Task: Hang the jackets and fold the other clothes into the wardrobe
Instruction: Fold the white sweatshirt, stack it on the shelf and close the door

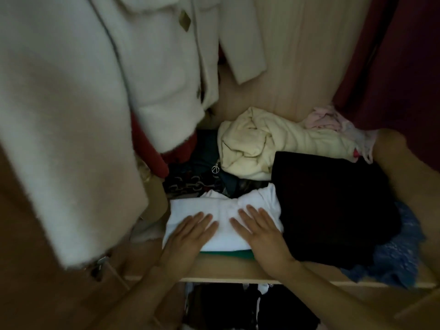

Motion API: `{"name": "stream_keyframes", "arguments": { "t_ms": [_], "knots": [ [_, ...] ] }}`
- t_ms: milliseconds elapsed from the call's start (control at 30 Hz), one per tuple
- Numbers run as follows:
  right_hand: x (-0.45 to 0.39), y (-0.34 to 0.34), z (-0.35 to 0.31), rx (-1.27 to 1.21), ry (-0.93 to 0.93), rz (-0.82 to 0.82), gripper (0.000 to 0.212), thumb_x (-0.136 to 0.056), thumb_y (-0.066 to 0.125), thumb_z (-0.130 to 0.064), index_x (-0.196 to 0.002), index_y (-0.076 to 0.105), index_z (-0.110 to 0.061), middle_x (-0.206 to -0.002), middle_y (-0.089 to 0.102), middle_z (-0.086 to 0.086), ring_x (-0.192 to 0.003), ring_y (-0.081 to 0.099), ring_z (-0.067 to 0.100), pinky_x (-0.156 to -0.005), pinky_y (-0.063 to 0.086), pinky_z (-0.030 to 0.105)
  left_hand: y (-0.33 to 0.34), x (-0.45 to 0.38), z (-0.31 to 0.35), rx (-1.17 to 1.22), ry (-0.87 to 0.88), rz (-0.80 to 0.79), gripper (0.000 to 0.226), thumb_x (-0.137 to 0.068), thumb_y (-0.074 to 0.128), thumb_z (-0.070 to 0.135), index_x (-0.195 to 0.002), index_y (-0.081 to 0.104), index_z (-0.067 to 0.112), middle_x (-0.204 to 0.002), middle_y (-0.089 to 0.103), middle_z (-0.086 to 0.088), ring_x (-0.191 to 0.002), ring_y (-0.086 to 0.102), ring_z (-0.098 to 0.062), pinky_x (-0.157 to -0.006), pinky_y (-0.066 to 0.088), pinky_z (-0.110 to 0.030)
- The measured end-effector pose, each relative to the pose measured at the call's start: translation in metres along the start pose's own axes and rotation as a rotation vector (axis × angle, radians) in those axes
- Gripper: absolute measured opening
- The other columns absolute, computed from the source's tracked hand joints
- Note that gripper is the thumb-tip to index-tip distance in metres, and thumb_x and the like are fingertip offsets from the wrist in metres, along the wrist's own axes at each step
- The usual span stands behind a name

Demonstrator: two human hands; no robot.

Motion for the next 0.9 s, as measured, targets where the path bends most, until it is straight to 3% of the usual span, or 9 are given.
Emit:
{"name": "stream_keyframes", "arguments": {
  "t_ms": [167,300,400,533,633,767,900],
  "knots": [
    [-0.005,-0.004,0.008,-0.006,0.079,-0.041,0.055,-0.086,0.037,-0.009,-0.135,0.061,-0.017,-0.14,0.057,0.014,-0.131,0.052,0.034,-0.112,0.028,0.05,-0.009,-0.008,-0.001,0.005,-0.033,0.039,0.053,-0.092,0.036,-0.003,-0.136,0.061,0.015,-0.142,0.057,-0.009,-0.131,0.055,-0.032,-0.108,0.037,-0.048],
    [-0.02,-0.01,0.009,-0.049,0.138,-0.039,0.055,-0.084,0.035,-0.01,-0.13,0.065,-0.019,-0.132,0.063,0.014,-0.121,0.059,0.04,-0.105,0.045,0.055,-0.012,-0.022,-0.017,0.055,-0.035,0.042,0.056,-0.088,0.039,0.001,-0.139,0.055,0.019,-0.142,0.057,-0.009,-0.13,0.055,-0.031,-0.107,0.04,-0.049],
    [-0.034,-0.025,0.012,-0.088,0.173,0.022,0.056,-0.084,0.034,-0.01,-0.129,0.065,-0.02,-0.132,0.063,0.013,-0.12,0.058,0.041,-0.101,0.048,0.056,-0.02,-0.035,-0.033,0.078,-0.049,0.057,0.046,-0.094,0.044,0.008,-0.136,0.06,0.017,-0.141,0.058,-0.011,-0.128,0.056,-0.031,-0.104,0.048,-0.051],
    [-0.028,-0.021,0.017,-0.071,0.219,0.049,0.059,-0.084,0.033,-0.006,-0.136,0.06,-0.017,-0.141,0.056,0.015,-0.132,0.044,0.038,-0.111,0.03,0.054,-0.016,-0.037,-0.035,0.067,-0.047,0.05,0.043,-0.102,0.036,0.01,-0.136,0.061,0.016,-0.142,0.057,-0.01,-0.13,0.055,-0.03,-0.107,0.042,-0.05],
    [-0.011,0.001,0.01,-0.059,0.173,-0.041,0.057,-0.086,0.039,-0.009,-0.14,0.055,-0.017,-0.143,0.053,0.015,-0.136,0.038,0.036,-0.113,0.026,0.053,0.004,-0.024,-0.025,0.102,-0.01,-0.054,0.054,-0.091,0.037,0.003,-0.139,0.057,0.019,-0.143,0.056,-0.009,-0.13,0.055,-0.032,-0.101,0.049,-0.053],
    [-0.006,0.009,0.012,-0.112,0.174,-0.204,0.083,-0.071,0.065,-0.008,-0.149,0.04,-0.019,-0.154,0.039,0.013,-0.144,0.033,0.037,-0.118,0.023,0.055,0.004,-0.015,-0.025,0.118,-0.029,-0.078,0.069,-0.082,0.029,-0.006,-0.143,0.049,0.019,-0.147,0.052,-0.01,-0.134,0.05,-0.033,-0.111,0.037,-0.049],
    [-0.013,0.003,0.023,-0.081,0.216,-0.3,0.099,-0.059,0.077,-0.018,-0.15,0.038,-0.023,-0.155,0.035,0.018,-0.145,0.027,0.041,-0.12,0.012,0.057,-0.004,-0.024,-0.034,0.101,-0.044,-0.021,0.057,-0.089,0.042,0.004,-0.144,0.051,0.019,-0.15,0.049,-0.007,-0.139,0.044,-0.03,-0.115,0.028,-0.049]
  ]
}}
Point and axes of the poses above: each hand's wrist, its own x-axis away from the middle knuckle, its own y-axis out of the palm, z = x × y, the point moved 10 cm from there along -x, towards the middle knuckle
